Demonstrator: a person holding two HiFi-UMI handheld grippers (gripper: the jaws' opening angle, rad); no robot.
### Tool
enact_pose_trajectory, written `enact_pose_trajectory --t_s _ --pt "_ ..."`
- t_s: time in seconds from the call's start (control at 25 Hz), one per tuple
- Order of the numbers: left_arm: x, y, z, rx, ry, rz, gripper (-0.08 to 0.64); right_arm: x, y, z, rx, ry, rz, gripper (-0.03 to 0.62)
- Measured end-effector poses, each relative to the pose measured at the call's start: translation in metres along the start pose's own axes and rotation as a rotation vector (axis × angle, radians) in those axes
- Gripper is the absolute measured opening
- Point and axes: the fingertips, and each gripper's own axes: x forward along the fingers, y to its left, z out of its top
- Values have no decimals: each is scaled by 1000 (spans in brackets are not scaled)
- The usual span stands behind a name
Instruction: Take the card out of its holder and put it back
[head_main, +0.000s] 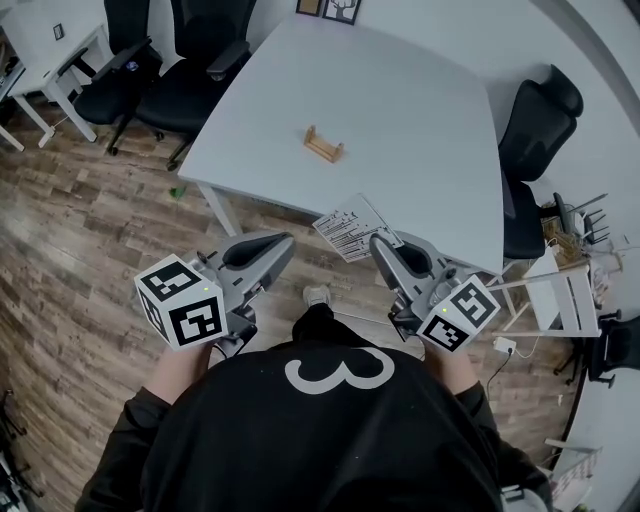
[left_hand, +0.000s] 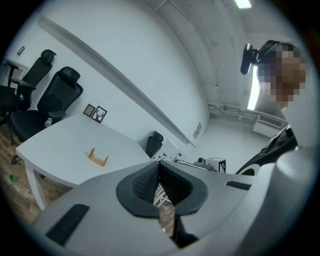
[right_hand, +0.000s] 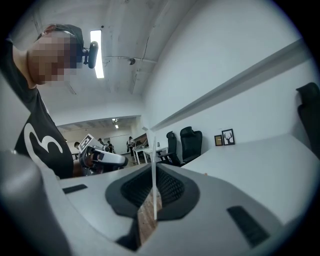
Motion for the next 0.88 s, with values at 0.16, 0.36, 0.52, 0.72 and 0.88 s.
enact_pose_trajectory --t_s 0.16,0.36,0.52,0.72,0.88 --pt "-1 3 1 -33 -14 0 11 -1 -1 1 0 0 -1 21" --pt "-2 6 -3 -38 -18 8 11 -1 -2 -1 -6 -2 2 21" --pt "-3 7 0 -37 -24 17 11 -2 -5 0 -4 -13 -1 21" --pt "-6 9 6 -28 -38 31 11 1 -10 8 -20 -28 -2 21" --pt "0 13 13 -21 -34 34 11 5 -19 24 -42 -48 -5 21"
